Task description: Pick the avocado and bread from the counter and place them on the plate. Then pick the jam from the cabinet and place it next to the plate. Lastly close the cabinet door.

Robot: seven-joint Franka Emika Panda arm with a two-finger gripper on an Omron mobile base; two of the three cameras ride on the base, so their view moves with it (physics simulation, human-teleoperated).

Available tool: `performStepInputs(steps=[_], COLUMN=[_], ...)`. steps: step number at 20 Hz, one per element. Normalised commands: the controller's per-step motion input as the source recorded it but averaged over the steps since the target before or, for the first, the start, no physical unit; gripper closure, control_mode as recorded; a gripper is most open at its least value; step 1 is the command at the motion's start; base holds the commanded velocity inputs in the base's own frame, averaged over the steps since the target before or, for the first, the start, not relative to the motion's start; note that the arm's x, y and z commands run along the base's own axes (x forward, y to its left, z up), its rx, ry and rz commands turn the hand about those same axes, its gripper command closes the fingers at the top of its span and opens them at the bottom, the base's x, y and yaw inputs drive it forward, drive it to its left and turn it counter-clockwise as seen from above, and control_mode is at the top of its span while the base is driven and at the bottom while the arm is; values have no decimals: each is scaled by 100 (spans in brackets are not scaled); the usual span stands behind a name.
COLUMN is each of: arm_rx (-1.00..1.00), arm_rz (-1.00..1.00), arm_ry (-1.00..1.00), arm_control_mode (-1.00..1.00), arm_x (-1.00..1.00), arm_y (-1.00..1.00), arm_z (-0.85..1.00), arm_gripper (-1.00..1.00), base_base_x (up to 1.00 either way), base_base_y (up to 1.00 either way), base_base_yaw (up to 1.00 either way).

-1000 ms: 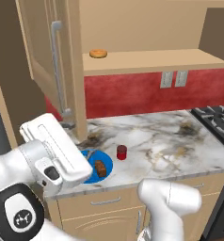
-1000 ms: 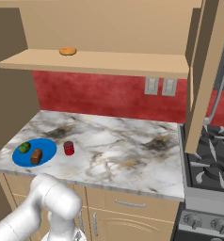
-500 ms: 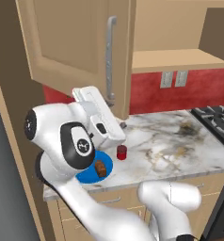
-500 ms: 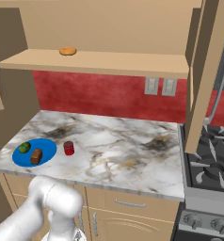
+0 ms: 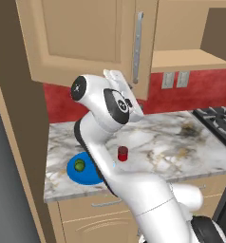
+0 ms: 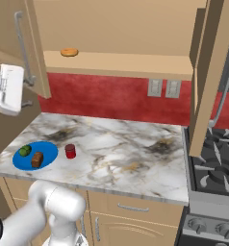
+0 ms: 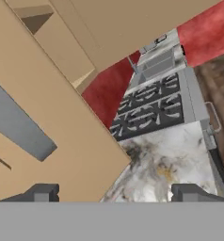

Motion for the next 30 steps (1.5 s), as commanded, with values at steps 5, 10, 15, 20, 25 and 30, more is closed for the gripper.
performStepInputs(steps=[5,10,15,20,25,30], arm_rx=[5,0,0,0,0,0], arm_rz=[0,0,4,22,25,28], arm_ry=[0,0,-1,-5,-1,0], arm_control_mode=[-100,-100,-100,-100,-100,-100], arm_x=[100,87,22,-19,23,64], arm_y=[-53,-14,-5,-9,-37,-46], arm_z=[-21,-23,-5,-1,-5,-34], arm_gripper=[-100,-100,-100,-100,-100,-100], base_base_x=[0,0,0,0,0,0], base_base_y=[0,0,0,0,0,0], base_base_yaw=[0,0,0,0,0,0])
